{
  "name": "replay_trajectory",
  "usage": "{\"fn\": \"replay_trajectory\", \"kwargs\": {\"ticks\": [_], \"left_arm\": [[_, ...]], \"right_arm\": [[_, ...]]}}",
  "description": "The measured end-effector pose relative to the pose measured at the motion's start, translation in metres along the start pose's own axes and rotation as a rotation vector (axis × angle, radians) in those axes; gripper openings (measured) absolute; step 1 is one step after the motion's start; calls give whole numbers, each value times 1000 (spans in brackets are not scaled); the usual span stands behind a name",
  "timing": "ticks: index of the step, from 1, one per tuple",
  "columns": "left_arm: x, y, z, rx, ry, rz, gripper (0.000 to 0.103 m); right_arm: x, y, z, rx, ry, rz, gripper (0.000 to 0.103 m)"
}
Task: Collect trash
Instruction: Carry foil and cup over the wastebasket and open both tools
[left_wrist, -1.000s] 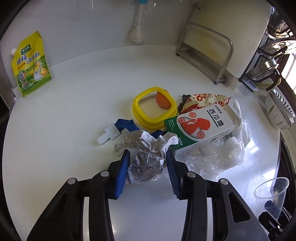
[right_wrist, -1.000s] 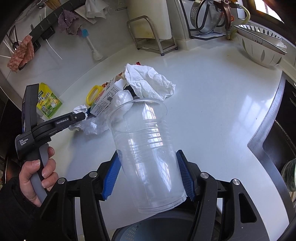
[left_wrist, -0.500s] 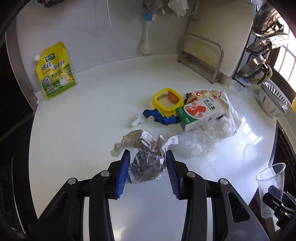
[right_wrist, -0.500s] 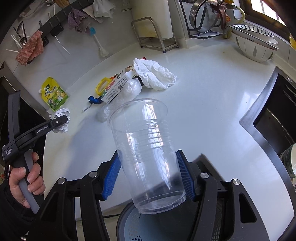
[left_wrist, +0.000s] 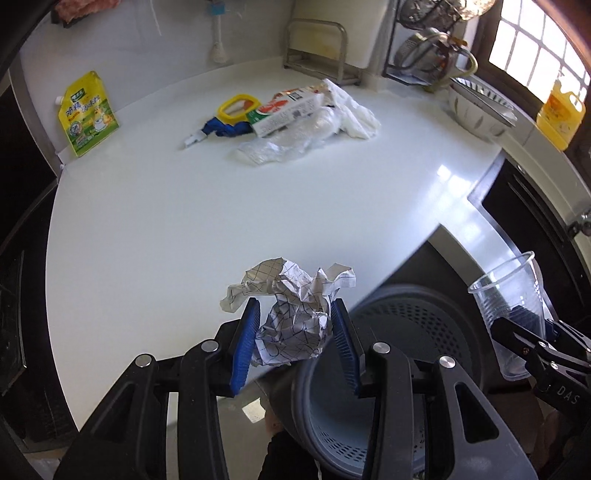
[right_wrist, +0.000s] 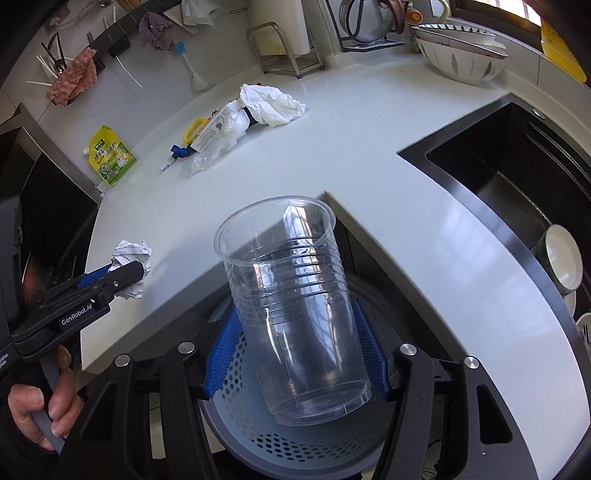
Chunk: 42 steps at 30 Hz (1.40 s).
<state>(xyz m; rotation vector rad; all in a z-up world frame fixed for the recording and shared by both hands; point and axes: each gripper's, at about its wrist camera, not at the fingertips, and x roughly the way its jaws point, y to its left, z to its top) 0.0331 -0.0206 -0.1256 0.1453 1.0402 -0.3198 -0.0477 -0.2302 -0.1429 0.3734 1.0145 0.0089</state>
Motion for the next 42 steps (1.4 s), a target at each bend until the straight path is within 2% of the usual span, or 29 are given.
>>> {"fn": "replay_trajectory", "kwargs": {"ticks": [6,13,24,33,38,40,42], "left_arm": [[0,-42,-33,46,62,-21,39],[-3,-56,-57,34,91,4,40],[-6,-58,-71,-27,109,16,42],[-14,-56,-70,-51,80,24,61],[-16,-56,-70,-59,76,24,63],[-17,-57,-70,-57,75,23,64],[-18,-58,-70,-55,72,24,64]], "right_arm": [[-9,-19,-37,-15,53,2,58],[-5,-26,-60,-42,109,14,58],[-2,-26,-60,-68,133,46,58],[-7,-22,-57,-87,127,64,61],[-12,-21,-58,-94,126,60,62],[-14,-22,-58,-84,122,62,71],[-15,-23,-58,-72,116,66,71]]}}
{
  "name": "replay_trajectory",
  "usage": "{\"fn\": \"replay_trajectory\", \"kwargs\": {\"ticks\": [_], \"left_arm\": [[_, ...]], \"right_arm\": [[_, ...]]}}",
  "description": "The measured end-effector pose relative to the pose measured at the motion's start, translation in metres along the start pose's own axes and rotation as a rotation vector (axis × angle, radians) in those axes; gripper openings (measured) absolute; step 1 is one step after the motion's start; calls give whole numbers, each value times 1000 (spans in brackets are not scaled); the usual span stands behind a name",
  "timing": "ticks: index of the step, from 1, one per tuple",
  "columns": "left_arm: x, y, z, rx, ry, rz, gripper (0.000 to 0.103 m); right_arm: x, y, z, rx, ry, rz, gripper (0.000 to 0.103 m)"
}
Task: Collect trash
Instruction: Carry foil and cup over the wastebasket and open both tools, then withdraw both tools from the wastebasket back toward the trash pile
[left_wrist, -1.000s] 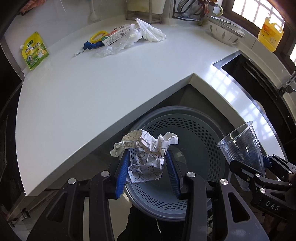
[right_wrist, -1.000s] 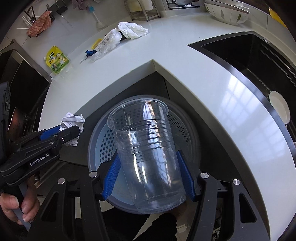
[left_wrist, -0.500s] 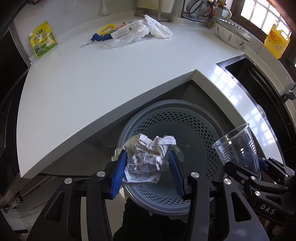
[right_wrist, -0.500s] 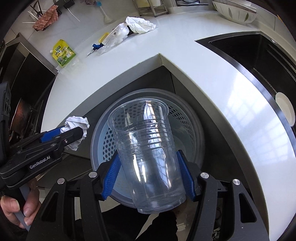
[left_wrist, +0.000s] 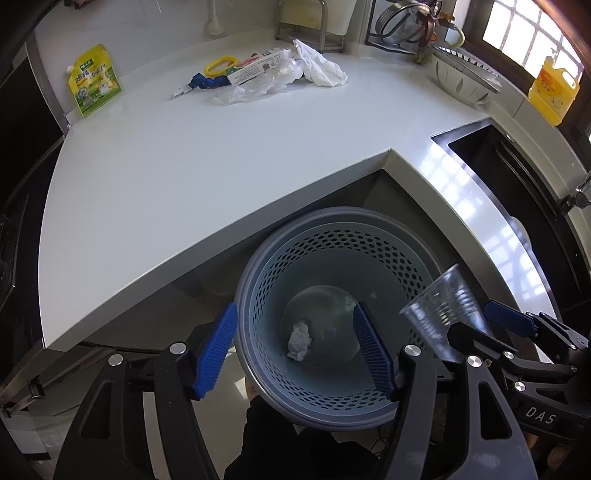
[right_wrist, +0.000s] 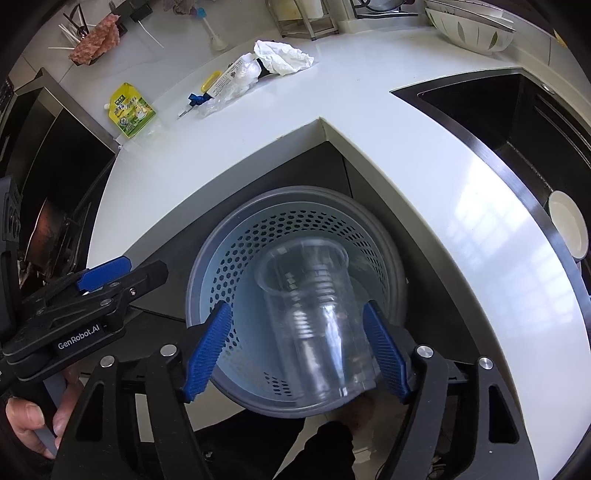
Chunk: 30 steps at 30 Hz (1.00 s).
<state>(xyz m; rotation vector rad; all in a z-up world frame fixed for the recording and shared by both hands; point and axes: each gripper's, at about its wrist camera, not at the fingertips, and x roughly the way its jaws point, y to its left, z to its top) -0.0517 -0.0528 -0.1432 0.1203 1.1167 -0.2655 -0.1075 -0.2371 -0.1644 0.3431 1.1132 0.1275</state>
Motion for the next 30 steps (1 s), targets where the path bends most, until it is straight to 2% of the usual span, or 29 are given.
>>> {"fn": "replay_trajectory", "kwargs": {"ticks": [9,19,30], "left_arm": [[-3,2,2,-9,-6,7,65],[-21,7,11,-20,-58,25,73],[-33,18,19,-53,-97,48,75]], "right_arm": [[0,1,0,-2,5,4,71],[-10,5,7,-23,-24,16,71],[-14,11,24,-55,-45,23,71]]}}
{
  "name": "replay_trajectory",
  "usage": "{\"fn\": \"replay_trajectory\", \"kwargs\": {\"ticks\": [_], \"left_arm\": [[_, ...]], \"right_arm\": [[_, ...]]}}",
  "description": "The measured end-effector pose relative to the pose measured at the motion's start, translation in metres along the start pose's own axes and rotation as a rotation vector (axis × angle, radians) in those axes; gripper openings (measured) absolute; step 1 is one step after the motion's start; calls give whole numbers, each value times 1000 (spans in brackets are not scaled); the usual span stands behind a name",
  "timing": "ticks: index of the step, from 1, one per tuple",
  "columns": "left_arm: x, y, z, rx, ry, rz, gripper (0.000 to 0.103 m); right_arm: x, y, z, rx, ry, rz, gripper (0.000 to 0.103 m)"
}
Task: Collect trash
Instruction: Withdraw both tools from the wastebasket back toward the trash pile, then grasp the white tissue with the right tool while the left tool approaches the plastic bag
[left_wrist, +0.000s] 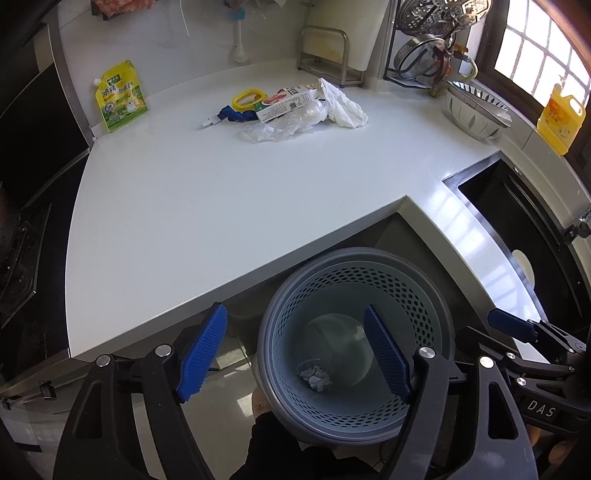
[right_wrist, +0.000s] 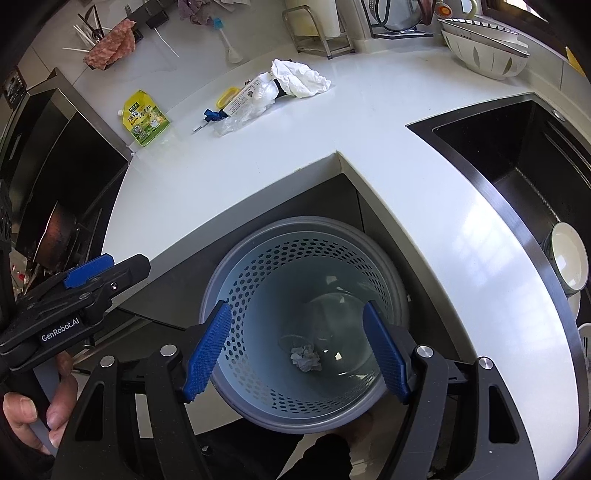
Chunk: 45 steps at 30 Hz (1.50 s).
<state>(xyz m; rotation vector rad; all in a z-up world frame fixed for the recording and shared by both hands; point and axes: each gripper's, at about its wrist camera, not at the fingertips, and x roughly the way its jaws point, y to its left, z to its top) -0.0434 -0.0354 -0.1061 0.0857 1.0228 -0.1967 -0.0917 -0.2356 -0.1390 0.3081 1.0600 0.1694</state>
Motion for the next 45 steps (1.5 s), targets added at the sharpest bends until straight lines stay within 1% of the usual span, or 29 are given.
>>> {"fn": "replay_trajectory", "kwargs": {"ticks": [7,10,14,17,20,22,26,33,40,45], "left_arm": [[-6,11,9,-32,-25,7,76],[-9,17,13,-37,-30,4,76],[-16,23,20,-12,-55,26,76],[-19,28,27,-1,-69,38,76],[-21,31,35,14,-83,38,77],[-21,34,43,25,-94,41,79],[-17,43,60,29,-113,37,82],[14,63,103,23,-114,29,82],[64,79,147,23,-109,26,82],[99,79,173,21,-110,11,82]], "right_arm": [[-3,8,20,-35,-15,-6,71],[-6,14,30,-47,-35,-17,71],[-13,19,38,-38,-84,2,71],[-12,22,42,-21,-89,23,71],[-11,24,50,-19,-105,12,71],[-11,24,55,-11,-122,12,71],[-5,24,70,5,-141,1,71],[23,26,108,31,-150,-39,71],[63,26,156,40,-171,-80,71],[89,17,196,28,-196,-94,71]]}}
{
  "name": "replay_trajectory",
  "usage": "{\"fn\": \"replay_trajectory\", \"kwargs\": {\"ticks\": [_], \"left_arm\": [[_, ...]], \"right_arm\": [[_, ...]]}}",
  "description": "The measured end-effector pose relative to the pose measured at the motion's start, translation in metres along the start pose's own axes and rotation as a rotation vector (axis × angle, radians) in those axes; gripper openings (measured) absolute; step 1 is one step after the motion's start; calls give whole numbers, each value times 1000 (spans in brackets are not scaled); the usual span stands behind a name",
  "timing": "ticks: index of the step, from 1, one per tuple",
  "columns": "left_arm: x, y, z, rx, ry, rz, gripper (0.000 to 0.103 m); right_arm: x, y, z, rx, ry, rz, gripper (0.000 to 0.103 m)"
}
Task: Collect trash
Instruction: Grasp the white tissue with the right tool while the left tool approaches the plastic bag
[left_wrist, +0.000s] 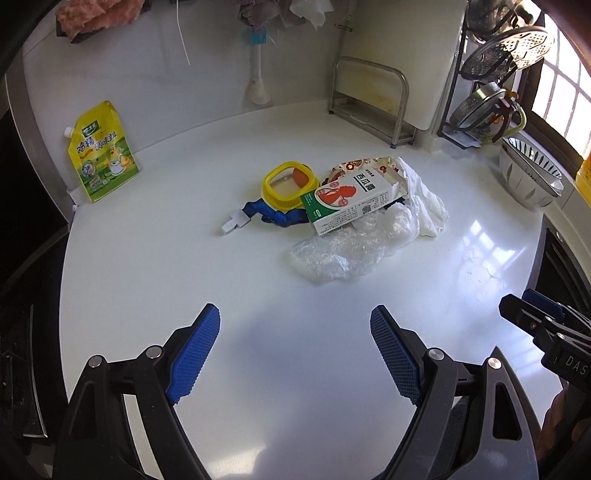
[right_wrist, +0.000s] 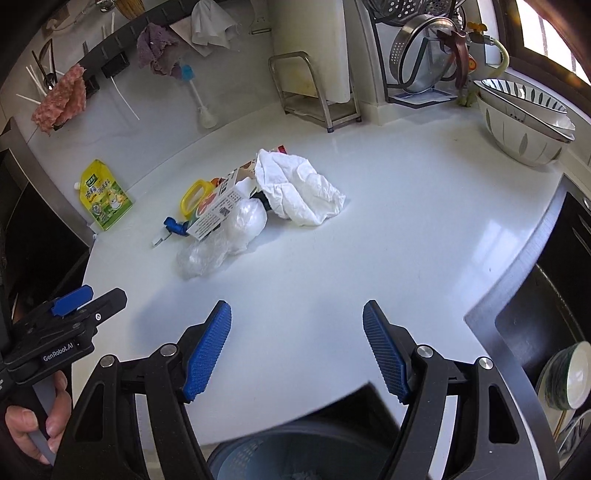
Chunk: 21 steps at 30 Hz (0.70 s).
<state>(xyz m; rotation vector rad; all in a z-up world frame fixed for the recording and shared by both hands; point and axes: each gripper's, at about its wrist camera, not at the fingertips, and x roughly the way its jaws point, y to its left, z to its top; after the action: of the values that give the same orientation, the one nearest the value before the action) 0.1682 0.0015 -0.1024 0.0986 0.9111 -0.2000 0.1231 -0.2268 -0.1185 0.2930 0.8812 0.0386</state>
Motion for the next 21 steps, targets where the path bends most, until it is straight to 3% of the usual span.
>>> {"fn": "replay_trajectory", "kwargs": {"ticks": [11,21], "left_arm": [[60,-14,25,11,-29,-66,82],[76,-14,32,19,-51,-69,82]], "right_arm": [[70,-4,68,-96,-45,-8,71],[113,-8,84,-140,-16,21,71]]}}
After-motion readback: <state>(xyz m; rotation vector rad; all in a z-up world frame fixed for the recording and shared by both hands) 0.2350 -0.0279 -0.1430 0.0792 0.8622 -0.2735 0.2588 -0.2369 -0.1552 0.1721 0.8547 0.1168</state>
